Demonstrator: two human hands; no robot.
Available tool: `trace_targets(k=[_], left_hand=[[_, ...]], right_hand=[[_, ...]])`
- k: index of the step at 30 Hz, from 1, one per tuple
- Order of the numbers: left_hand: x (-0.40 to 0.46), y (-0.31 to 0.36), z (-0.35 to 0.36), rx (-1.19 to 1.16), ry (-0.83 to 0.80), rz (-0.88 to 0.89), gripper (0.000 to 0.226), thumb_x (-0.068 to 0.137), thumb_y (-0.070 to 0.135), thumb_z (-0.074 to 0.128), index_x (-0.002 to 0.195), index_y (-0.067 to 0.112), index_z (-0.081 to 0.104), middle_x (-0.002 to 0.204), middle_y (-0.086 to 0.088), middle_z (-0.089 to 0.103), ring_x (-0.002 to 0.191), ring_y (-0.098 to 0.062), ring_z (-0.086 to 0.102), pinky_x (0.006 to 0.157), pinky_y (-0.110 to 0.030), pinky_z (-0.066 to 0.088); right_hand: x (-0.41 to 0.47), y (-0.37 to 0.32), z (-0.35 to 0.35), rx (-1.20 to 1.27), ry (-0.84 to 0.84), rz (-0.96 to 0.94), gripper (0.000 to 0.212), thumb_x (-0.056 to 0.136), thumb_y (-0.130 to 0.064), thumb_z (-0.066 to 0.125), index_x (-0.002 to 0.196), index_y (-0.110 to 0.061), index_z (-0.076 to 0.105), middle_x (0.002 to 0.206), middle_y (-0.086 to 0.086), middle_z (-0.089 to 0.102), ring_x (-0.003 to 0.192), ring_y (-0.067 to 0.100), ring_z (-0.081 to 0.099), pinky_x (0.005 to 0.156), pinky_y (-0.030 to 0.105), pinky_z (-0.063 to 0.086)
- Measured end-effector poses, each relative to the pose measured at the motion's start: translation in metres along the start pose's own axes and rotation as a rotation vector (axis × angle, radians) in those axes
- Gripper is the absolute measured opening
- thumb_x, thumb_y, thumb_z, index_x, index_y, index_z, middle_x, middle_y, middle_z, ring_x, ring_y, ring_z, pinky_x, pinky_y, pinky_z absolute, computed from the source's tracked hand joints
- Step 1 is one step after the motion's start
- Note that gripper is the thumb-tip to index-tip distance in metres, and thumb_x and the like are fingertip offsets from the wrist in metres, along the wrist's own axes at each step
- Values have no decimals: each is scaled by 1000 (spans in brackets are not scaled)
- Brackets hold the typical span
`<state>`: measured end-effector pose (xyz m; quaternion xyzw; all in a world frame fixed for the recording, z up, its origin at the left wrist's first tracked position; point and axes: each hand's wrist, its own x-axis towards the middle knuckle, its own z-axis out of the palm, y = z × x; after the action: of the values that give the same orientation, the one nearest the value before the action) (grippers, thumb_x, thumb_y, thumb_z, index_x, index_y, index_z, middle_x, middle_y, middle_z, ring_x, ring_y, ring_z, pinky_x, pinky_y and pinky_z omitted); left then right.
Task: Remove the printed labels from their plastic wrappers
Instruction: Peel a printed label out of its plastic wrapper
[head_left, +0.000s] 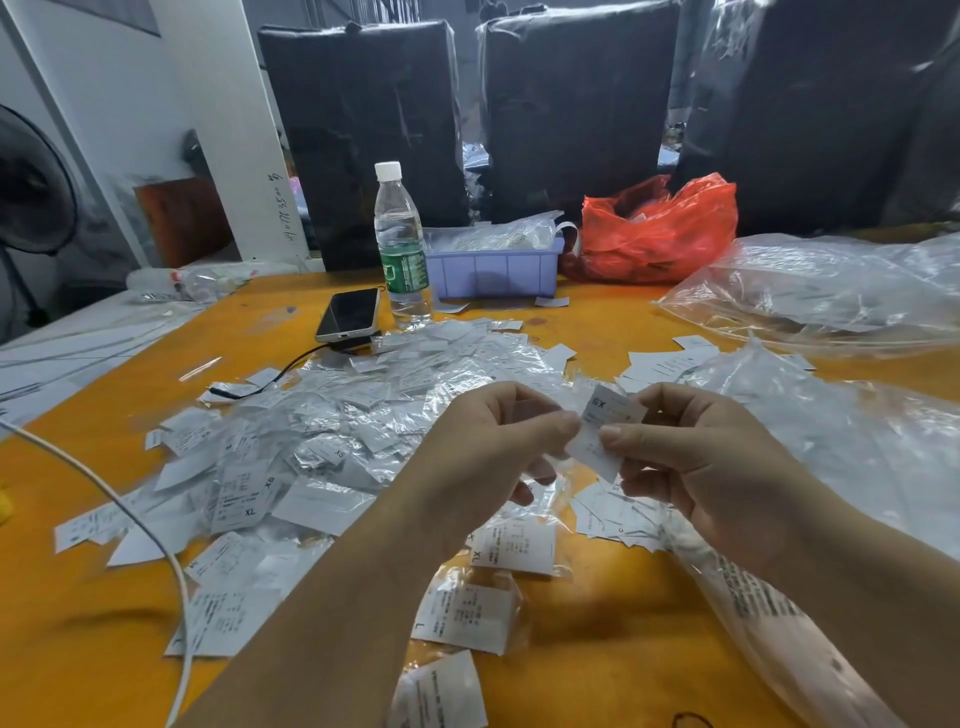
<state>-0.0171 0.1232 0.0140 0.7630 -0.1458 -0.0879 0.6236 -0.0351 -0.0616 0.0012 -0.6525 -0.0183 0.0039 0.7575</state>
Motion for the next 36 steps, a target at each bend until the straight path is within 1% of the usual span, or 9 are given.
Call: trace_targets(k=[8,14,17,20,23,26,29,33,36], left_hand=[[0,-2,-1,57,51,32,8,85,18,74,86,12,71,65,10,67,56,-2,58,52,-16,48],[2,-5,2,129,94,45,16,82,30,77,79,16,69,70,1,68,55,0,56,54,-16,49],[0,-6,2,131,45,19,16,83,34,75,80,20,69,68,6,68,57,-1,59,54,-15,49],[6,0,5,186,-49,-66,13,88,33,69,81,22,70,72,11,68,61,0,58,55,-14,46],[10,9,2,275,-78,-213,12,81,31,67,74,22,70,73,14,64,62,0,55,59,-25,38],[3,7,-9,240,-115,-136,11,81,27,70,71,25,75,61,20,63,54,11,53,63,-23,38],[0,3,-13,235,-62,-133,10,86,24,71,78,21,75,60,15,63,52,3,53,55,-14,43],[4,1,-13,55,133,-122,4,89,17,68,86,18,70,72,6,73,58,-1,61,68,-27,46],[5,0,-11,-139,170,-134,6,87,12,70,88,15,65,78,0,75,62,-6,66,69,-29,49]], right_hand=[[0,5,-1,-136,-11,-42,42,46,-32,82,86,-21,78,85,9,74,74,23,64,51,21,48],[0,5,3,-141,-73,-15,39,53,-37,77,89,-22,79,75,2,70,65,11,59,51,21,46],[-2,4,2,-152,-43,-37,37,58,-32,75,90,-14,78,74,3,69,66,15,56,50,22,45],[-4,1,2,-214,-20,-83,26,67,-23,75,89,-11,77,71,2,68,61,9,57,48,19,44],[-5,0,2,-265,-3,-112,10,81,-9,71,89,-10,76,69,0,67,58,6,56,48,19,44],[-6,1,1,-268,15,-119,12,77,-16,73,88,-11,75,71,1,68,61,8,58,51,21,45],[-5,1,2,-212,39,-124,26,63,-31,74,81,-13,77,72,0,70,61,7,61,51,21,49],[-4,-1,1,-92,8,-104,25,58,-31,76,80,-18,78,76,-3,72,64,5,65,56,22,52],[-4,-2,1,-55,-46,-92,27,56,-32,77,80,-20,79,78,-2,73,67,6,66,56,23,53]])
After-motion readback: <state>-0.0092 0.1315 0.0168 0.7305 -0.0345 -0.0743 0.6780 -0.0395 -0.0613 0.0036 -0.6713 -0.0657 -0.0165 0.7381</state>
